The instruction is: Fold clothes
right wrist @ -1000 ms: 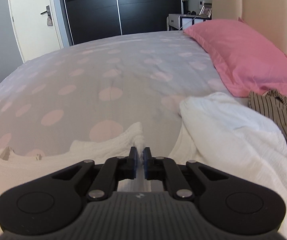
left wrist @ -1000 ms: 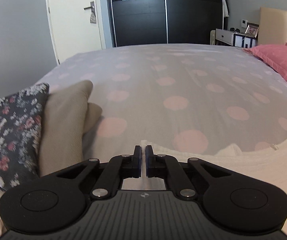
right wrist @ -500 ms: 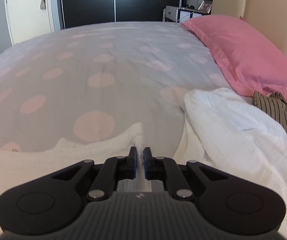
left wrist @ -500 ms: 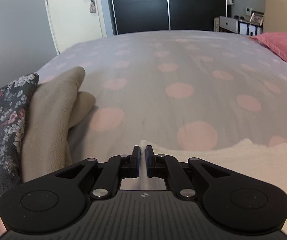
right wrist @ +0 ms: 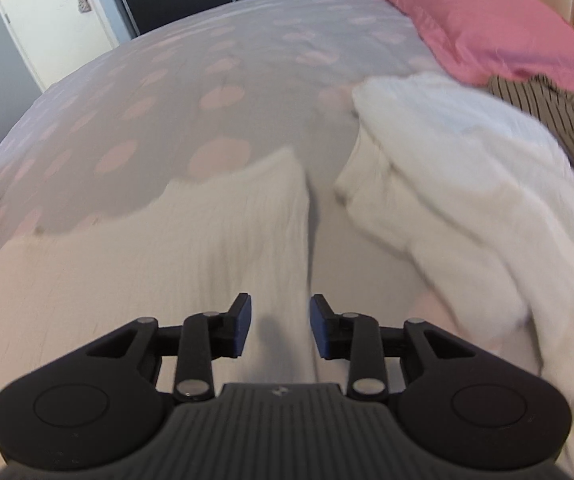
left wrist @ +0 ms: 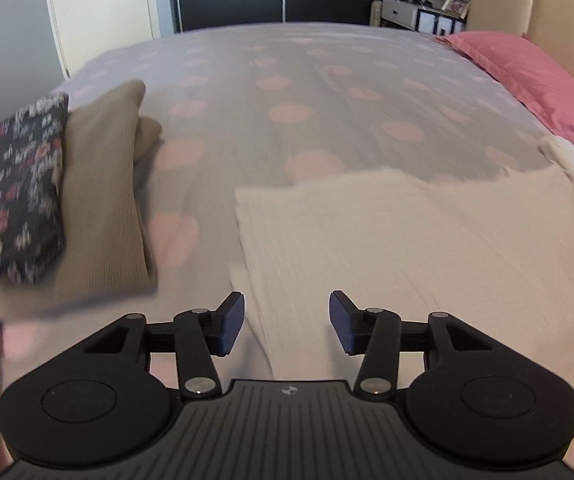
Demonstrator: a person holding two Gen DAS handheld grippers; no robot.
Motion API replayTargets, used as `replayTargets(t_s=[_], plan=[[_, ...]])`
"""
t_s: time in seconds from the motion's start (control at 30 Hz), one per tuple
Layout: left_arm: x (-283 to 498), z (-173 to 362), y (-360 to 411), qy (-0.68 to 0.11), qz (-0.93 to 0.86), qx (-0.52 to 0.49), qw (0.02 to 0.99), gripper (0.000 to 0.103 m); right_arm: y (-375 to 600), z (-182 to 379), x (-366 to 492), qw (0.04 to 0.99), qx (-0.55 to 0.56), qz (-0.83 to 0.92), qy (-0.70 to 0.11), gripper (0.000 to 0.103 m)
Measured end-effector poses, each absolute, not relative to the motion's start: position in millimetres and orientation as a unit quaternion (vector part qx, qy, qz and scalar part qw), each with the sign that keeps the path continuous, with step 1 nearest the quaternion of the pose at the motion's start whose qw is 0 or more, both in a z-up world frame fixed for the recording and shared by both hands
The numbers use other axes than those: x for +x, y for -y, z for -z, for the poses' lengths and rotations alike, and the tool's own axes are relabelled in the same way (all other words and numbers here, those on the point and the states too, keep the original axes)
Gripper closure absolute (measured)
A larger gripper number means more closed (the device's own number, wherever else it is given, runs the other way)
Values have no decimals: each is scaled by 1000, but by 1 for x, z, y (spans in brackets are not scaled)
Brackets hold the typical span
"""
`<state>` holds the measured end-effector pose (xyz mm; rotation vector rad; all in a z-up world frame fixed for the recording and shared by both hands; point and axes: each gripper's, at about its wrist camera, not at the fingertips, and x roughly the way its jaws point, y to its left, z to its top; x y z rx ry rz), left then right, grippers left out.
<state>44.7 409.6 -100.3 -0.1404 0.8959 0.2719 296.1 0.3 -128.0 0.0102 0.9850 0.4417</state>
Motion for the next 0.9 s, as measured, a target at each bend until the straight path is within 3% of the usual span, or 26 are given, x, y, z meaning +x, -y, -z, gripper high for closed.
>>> replayTargets(t_s=[0.17, 0.53, 0.73, 0.8, 0.9], plan=[[-4, 108, -383, -430, -166, -102, 882, 53, 20, 135, 250, 846, 14, -210, -489, 55], [-65, 144, -341, -368, -287, -228, 855, 52, 50, 158, 183, 854, 71, -156, -492, 47], [-66, 148, -330, -347, -306, -224, 858, 54, 43, 167, 170, 861, 96, -139, -480, 47], [-67, 150, -326, -342, -308, -224, 859, 54, 40, 171, 167, 865, 106, -136, -470, 51], [-67, 152, -320, -336, -310, -219, 862, 66, 36, 172, 166, 867, 123, -133, -464, 72]])
